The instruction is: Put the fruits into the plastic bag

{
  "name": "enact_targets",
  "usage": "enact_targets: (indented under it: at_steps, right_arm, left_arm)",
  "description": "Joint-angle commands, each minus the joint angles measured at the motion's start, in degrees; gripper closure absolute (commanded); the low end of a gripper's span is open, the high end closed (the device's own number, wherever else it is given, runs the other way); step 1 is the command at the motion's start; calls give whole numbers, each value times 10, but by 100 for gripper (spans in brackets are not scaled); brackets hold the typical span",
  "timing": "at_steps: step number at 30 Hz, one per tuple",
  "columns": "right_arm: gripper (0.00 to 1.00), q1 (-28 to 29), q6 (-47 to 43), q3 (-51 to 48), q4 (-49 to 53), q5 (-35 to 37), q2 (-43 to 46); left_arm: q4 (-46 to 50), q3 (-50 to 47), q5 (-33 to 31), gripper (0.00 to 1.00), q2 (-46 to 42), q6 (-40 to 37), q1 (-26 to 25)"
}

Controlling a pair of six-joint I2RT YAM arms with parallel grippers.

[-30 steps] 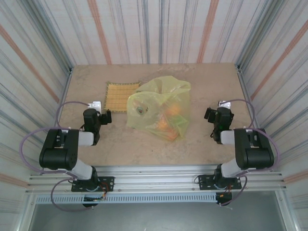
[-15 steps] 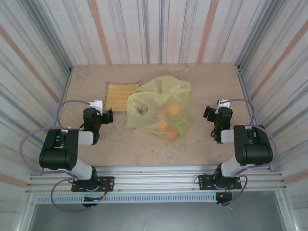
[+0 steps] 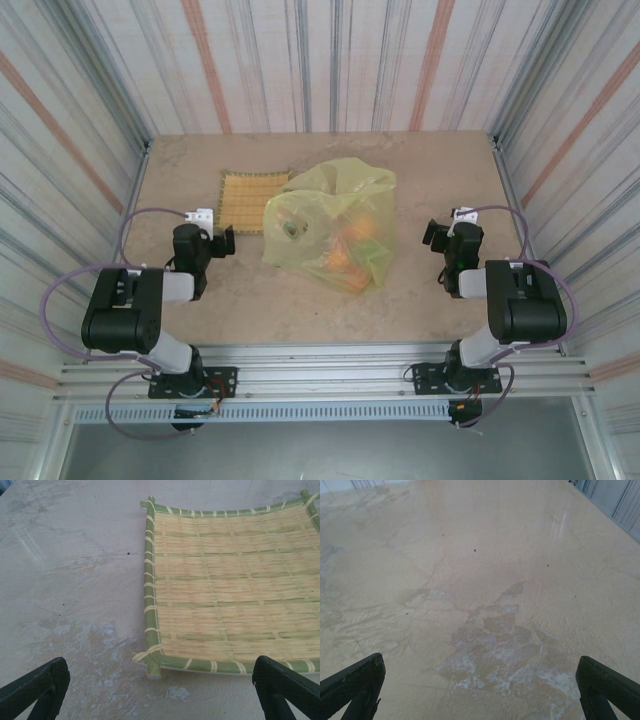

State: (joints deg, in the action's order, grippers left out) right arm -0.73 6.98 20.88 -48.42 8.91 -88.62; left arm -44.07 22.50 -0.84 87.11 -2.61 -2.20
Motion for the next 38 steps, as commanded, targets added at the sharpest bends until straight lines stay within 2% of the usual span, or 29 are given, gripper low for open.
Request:
enact_targets:
  at_steps: [1, 38]
  right_arm:
    - [1, 0, -6, 8, -10, -4, 2]
    - [1, 1, -6, 9, -9, -4, 2]
  left_arm:
    - [-14, 9, 7, 1, -7, -13, 5]
    - [-13, 9, 24, 1, -7, -20, 5]
